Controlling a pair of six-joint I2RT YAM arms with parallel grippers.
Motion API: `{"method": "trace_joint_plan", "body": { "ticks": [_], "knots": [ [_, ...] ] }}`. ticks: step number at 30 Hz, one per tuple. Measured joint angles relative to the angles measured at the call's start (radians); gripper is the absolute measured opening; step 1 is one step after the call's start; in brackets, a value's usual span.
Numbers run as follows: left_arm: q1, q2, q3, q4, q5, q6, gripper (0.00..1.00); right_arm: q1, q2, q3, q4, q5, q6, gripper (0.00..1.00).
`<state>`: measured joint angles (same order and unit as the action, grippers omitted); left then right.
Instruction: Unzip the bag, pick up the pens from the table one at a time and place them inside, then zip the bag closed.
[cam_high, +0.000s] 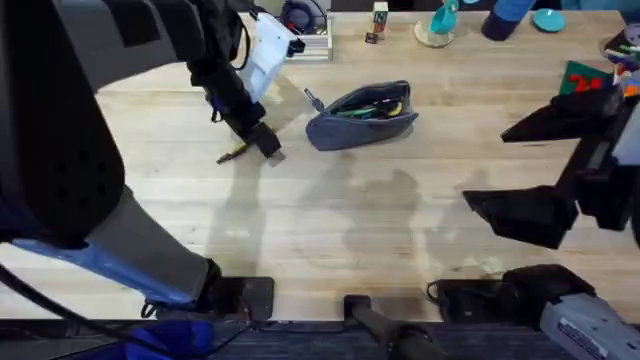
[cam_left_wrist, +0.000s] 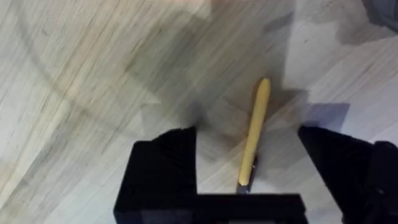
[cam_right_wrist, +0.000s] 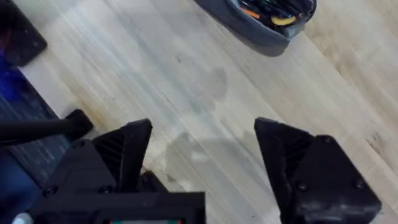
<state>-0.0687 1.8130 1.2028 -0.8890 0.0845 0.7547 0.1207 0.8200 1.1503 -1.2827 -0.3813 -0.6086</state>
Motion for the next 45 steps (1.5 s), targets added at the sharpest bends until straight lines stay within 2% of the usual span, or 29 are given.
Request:
{"method": "trace_joint_plan", "body": {
  "ticks": [18,19,20,25,26,35,45],
  "knots": [
    [-0.001,-0.007,-0.011,0.011,0.000,-0.007,0.996,0.000,0.000,0.000,0.000,0.000,0.000,0.998],
    [-0.001,-0.007,-0.011,0.011,0.000,-0.010,0.975,0.000,0.000,0.000,0.000,0.000,0.000,0.998],
    [-0.001,-0.007,-0.011,0.010,0.005,-0.011,0.864,0.000,0.000,0.000,0.000,0.000,0.000,0.998],
    [-0.009,-0.008,-0.013,-0.008,0.050,-0.016,0.117,0.000,0.000,0.000,0.000,0.000,0.000,0.998],
    [-0.013,-0.009,-0.014,-0.013,0.055,-0.015,0.064,0.000,0.000,0.000,0.000,0.000,0.000,0.998],
    [-0.014,-0.011,-0.015,-0.012,0.057,-0.060,0.045,0.000,0.000,0.000,0.000,0.000,0.000,0.998],
    [-0.015,-0.010,-0.009,-0.022,0.040,-0.183,0.045,0.000,0.000,0.000,0.000,0.000,-0.001,0.998]
  ]
}}
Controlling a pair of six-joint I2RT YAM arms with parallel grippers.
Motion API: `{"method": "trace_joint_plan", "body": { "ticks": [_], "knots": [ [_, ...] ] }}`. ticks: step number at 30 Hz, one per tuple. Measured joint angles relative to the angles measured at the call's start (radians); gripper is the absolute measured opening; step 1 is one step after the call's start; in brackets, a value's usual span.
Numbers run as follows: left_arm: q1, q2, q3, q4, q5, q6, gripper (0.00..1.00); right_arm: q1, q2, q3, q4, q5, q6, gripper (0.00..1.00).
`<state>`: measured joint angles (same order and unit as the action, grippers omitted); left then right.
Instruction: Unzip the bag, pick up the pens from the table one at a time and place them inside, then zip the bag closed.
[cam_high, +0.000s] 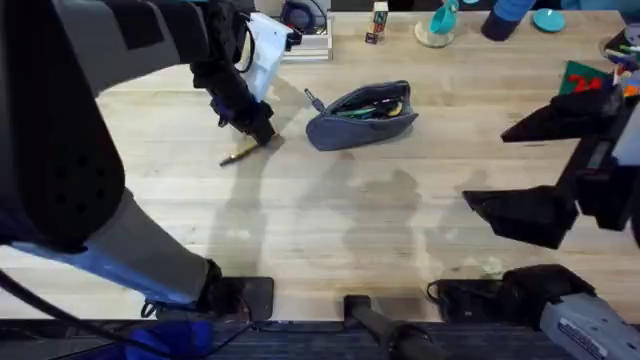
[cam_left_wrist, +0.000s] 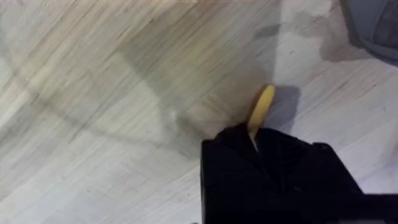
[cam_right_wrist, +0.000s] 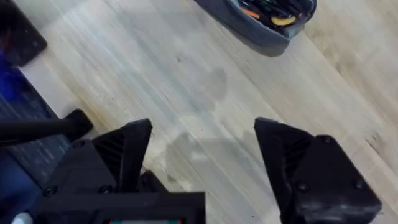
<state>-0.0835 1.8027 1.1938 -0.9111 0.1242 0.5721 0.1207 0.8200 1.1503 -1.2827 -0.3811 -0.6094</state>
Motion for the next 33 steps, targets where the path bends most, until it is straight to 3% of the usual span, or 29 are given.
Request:
{"method": "trace_joint_plan", "body": {
  "ticks": [6,12,23,27,33],
  "knots": [
    [0.000,0.041,0.068,-0.103,-0.036,-0.046,0.045,0.000,0.000,0.000,0.000,0.000,0.000,0.998],
    [0.001,0.063,0.258,-0.242,-0.039,-0.086,0.045,0.000,0.000,0.000,0.000,0.000,0.000,0.998],
    [-0.010,0.063,0.681,-0.476,0.106,-0.102,0.044,0.000,0.000,0.000,0.000,0.000,0.000,0.997],
    [-0.066,0.063,0.798,-0.527,0.133,-0.102,0.044,0.000,0.000,0.000,0.000,0.000,0.000,0.997],
    [-0.231,0.063,0.872,-0.506,0.154,-0.102,0.042,0.000,0.000,0.000,0.000,0.000,0.000,0.998]
  ]
}}
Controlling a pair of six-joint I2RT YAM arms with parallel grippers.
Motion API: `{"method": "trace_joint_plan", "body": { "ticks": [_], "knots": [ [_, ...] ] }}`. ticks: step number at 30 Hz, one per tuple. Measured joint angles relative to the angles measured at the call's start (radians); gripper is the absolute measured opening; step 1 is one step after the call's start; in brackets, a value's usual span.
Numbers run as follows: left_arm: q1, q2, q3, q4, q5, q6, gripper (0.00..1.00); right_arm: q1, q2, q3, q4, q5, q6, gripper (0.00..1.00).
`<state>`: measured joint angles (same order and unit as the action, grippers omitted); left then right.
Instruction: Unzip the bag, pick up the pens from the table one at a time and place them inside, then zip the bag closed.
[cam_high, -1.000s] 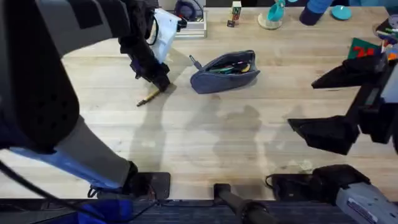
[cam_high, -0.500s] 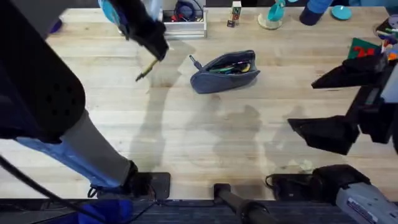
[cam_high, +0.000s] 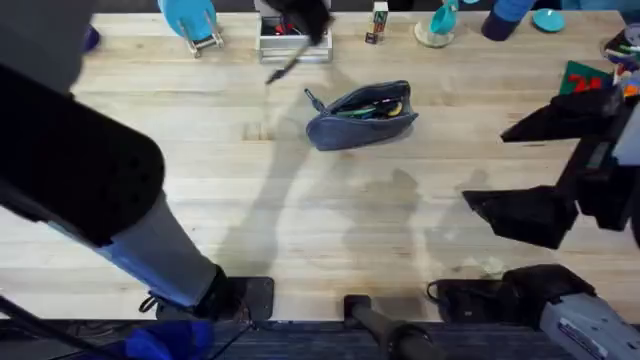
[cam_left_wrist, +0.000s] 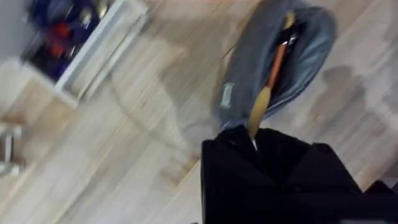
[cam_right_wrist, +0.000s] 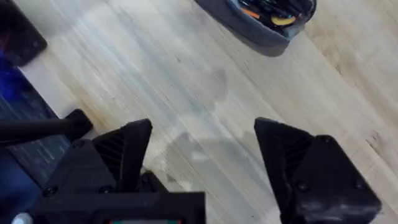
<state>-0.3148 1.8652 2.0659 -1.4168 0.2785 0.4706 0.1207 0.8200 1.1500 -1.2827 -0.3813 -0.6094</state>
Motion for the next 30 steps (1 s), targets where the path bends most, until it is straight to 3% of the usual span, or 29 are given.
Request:
{"method": "trace_joint_plan", "body": {
  "ticks": [6,12,20,30],
  "knots": [
    [-0.156,0.000,0.001,0.092,0.033,0.000,0.042,0.000,0.000,0.000,0.000,0.000,0.000,0.997],
    [-0.234,0.000,0.001,0.170,0.078,0.012,0.042,0.000,0.000,0.000,0.000,0.000,0.000,0.998],
    [-0.256,0.023,0.005,0.180,0.142,0.045,0.042,0.000,0.000,0.000,0.000,0.000,0.000,0.997],
    [-0.255,0.207,0.005,0.179,0.201,0.132,0.042,0.000,0.000,0.000,0.000,0.000,0.000,0.998]
  ]
}}
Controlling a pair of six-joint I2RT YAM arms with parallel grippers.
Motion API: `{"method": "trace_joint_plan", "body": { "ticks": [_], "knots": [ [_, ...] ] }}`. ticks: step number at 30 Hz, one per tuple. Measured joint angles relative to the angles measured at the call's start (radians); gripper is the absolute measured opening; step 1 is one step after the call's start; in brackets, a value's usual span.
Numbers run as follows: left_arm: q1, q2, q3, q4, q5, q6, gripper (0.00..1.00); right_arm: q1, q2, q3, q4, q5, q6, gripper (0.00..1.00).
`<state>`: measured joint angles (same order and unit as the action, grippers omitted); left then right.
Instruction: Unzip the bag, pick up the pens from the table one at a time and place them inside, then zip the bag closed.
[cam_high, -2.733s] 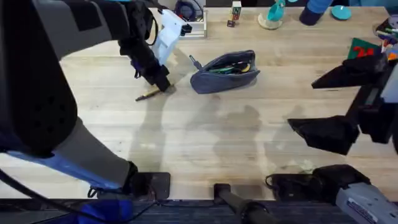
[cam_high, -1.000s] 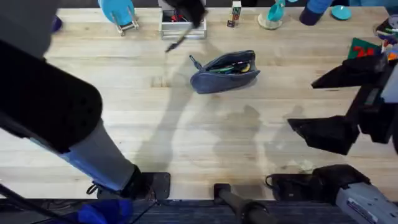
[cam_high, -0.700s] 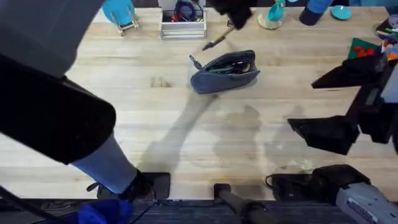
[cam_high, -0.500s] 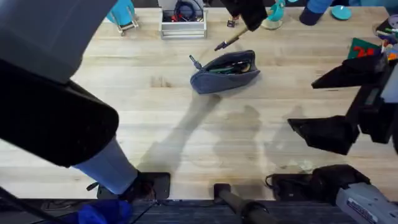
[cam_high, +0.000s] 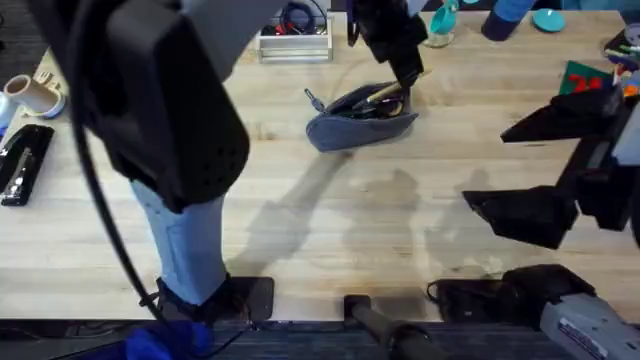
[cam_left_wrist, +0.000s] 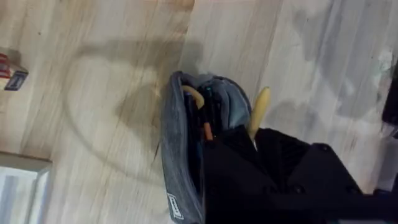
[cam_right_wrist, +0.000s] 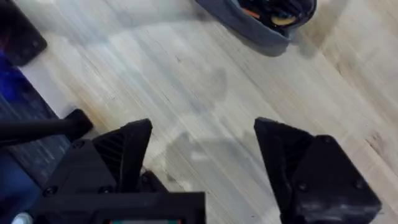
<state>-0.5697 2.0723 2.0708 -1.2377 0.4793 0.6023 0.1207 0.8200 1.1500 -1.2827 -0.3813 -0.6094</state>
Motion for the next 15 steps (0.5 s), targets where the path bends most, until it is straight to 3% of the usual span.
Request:
{"method": "trace_joint_plan", "body": {
  "ticks": [6,15],
  "knots": [
    [0.000,0.051,0.000,-0.017,-0.018,0.011,0.042,0.000,0.000,0.000,0.000,0.000,0.000,0.998],
    [0.000,0.071,0.000,-0.080,-0.130,0.027,0.042,0.000,0.000,0.000,0.000,0.000,0.000,0.998]
  ]
}}
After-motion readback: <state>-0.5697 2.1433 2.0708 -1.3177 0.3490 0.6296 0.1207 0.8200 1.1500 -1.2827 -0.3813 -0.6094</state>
